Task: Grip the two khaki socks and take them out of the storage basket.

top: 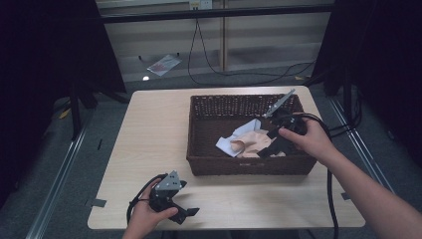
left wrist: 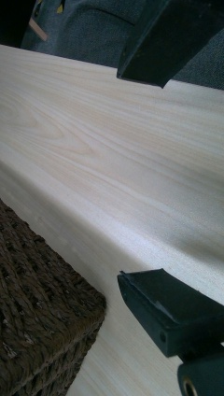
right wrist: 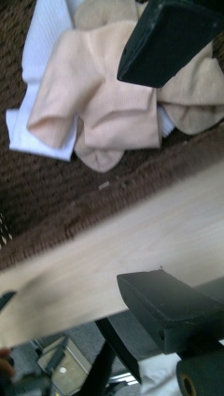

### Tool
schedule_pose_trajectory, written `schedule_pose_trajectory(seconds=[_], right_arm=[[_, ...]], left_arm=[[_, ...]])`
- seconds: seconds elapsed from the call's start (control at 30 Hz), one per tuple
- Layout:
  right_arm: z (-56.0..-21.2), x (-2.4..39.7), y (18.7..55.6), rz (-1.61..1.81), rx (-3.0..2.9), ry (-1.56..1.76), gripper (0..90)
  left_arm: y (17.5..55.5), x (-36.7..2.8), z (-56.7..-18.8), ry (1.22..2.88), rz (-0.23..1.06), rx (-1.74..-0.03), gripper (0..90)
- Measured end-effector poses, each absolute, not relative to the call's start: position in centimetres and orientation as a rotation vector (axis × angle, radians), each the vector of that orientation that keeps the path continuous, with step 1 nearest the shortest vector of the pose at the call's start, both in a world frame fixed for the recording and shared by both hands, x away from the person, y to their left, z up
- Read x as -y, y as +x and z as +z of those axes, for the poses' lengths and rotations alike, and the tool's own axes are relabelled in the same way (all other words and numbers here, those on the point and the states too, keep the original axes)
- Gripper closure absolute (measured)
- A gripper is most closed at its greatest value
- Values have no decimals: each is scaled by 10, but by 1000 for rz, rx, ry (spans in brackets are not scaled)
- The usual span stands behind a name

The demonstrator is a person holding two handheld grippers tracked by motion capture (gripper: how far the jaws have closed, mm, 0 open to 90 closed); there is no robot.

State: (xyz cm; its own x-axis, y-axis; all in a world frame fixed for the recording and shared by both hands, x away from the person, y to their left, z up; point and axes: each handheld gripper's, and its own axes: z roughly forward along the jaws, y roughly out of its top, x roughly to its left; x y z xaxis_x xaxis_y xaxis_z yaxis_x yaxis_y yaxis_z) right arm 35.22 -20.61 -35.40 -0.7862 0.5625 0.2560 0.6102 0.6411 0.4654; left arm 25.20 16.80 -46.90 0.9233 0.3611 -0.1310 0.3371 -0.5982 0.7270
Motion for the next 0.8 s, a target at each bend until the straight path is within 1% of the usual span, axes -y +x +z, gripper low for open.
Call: schedule_pose_trajectory(seconds=[0.07, 0.27, 0.33, 0.57, 0.8], right_arm=[[-363, 205, 362, -793, 2773, -1023, 34], [-378, 201, 377, -741, 2789, -1091, 31], [-386, 199, 385, -701, 2819, -1111, 47], [-400, 197, 399, -695, 2820, -1187, 80], [-411, 199, 411, -747, 2792, -1268, 83]], left_arm=[[252, -168, -469, 2258, 41, -494, 34], [253, -169, -469, 2258, 40, -496, 34], [253, -169, -469, 2258, 42, -496, 34], [253, -169, -469, 2257, 43, -494, 34], [253, -170, -468, 2261, 45, -492, 34]])
